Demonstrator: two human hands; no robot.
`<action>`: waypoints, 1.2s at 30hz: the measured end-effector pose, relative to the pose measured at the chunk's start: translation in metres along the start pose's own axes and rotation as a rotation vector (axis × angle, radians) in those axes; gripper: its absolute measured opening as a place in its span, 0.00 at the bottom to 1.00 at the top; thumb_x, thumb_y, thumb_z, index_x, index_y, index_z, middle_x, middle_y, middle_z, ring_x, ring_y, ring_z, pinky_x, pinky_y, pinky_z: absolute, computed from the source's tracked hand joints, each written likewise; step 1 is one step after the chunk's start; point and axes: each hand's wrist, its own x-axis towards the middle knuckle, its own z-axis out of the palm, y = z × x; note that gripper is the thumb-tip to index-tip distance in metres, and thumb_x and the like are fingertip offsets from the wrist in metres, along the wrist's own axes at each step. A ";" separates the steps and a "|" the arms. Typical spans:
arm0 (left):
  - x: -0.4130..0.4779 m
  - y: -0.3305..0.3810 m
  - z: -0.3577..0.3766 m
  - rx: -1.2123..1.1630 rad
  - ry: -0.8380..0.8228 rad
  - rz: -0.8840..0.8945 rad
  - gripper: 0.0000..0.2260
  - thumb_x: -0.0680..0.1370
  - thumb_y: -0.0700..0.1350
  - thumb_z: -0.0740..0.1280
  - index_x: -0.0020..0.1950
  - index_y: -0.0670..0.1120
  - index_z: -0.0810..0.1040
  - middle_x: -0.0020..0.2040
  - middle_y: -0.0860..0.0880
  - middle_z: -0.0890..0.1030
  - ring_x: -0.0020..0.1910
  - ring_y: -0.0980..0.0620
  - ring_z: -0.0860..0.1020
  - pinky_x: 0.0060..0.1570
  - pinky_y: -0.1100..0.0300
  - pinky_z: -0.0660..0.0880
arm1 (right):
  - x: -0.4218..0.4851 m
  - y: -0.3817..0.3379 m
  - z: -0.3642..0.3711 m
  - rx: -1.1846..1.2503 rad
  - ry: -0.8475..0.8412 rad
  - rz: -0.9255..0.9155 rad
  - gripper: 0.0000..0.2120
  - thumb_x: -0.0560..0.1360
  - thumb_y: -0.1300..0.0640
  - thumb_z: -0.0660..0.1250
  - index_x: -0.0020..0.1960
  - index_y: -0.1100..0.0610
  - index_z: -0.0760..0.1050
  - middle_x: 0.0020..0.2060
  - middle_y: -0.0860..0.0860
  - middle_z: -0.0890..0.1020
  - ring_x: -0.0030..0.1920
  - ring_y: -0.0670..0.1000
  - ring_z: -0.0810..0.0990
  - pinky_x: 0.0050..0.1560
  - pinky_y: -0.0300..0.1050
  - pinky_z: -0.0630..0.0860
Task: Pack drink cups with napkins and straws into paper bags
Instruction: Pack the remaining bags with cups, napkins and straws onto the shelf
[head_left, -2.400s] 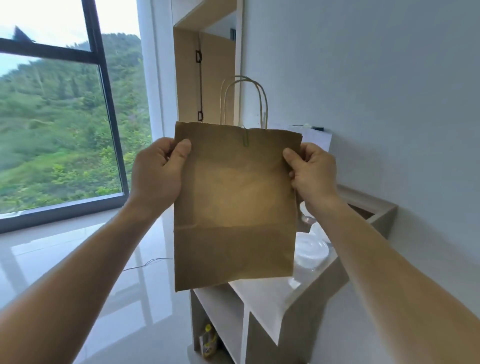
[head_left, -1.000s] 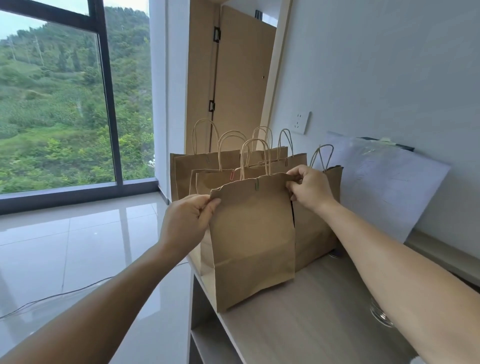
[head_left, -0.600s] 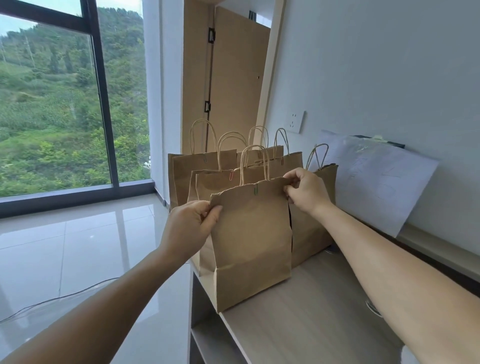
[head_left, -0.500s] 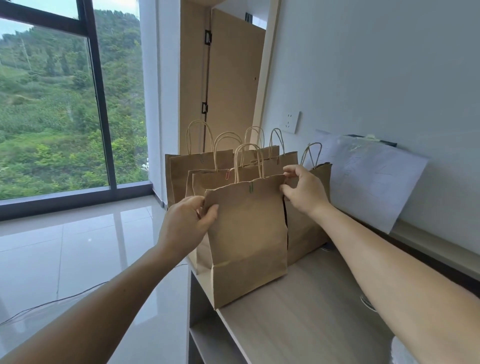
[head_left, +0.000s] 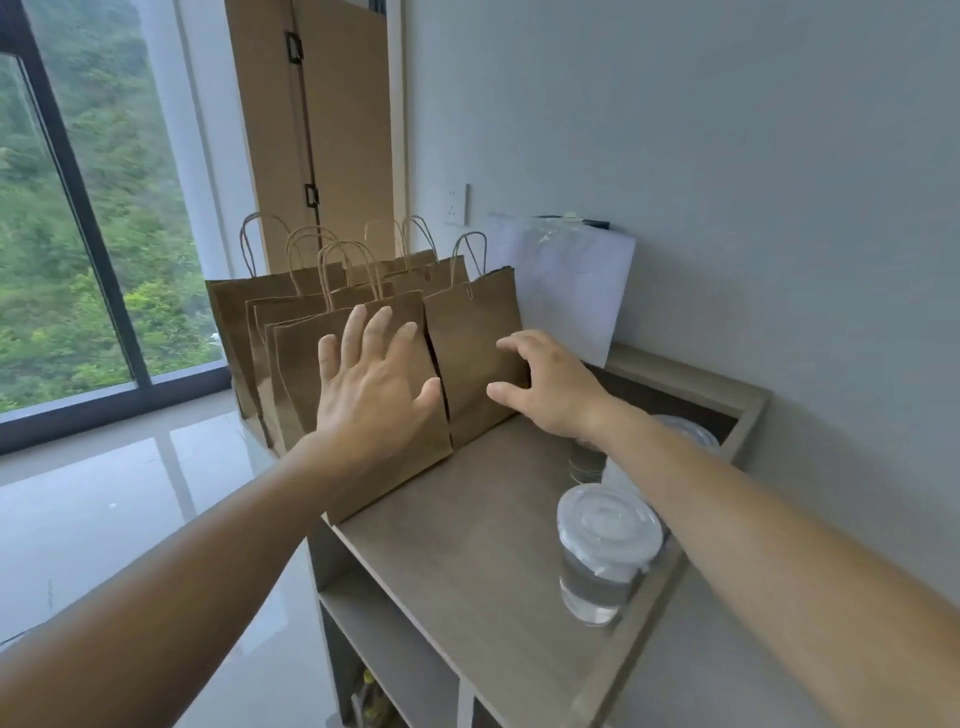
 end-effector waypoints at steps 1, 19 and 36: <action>-0.003 0.015 0.001 -0.006 -0.046 0.007 0.30 0.78 0.61 0.59 0.77 0.51 0.59 0.80 0.48 0.52 0.79 0.48 0.41 0.75 0.43 0.42 | -0.014 0.006 -0.007 -0.014 0.003 0.011 0.29 0.76 0.47 0.70 0.74 0.53 0.67 0.72 0.48 0.67 0.71 0.49 0.66 0.71 0.47 0.65; -0.069 0.268 0.017 -0.196 -0.403 0.578 0.31 0.76 0.62 0.61 0.76 0.51 0.62 0.78 0.46 0.57 0.78 0.45 0.49 0.72 0.43 0.53 | -0.283 0.089 -0.118 -0.250 0.139 0.621 0.30 0.76 0.48 0.70 0.74 0.58 0.67 0.71 0.56 0.69 0.71 0.57 0.68 0.71 0.49 0.63; -0.308 0.513 0.044 -0.293 -0.786 1.048 0.31 0.78 0.63 0.58 0.78 0.52 0.57 0.79 0.47 0.55 0.79 0.45 0.49 0.74 0.43 0.54 | -0.618 0.126 -0.143 -0.221 0.235 1.223 0.30 0.78 0.45 0.66 0.76 0.54 0.64 0.74 0.51 0.65 0.73 0.53 0.65 0.71 0.50 0.65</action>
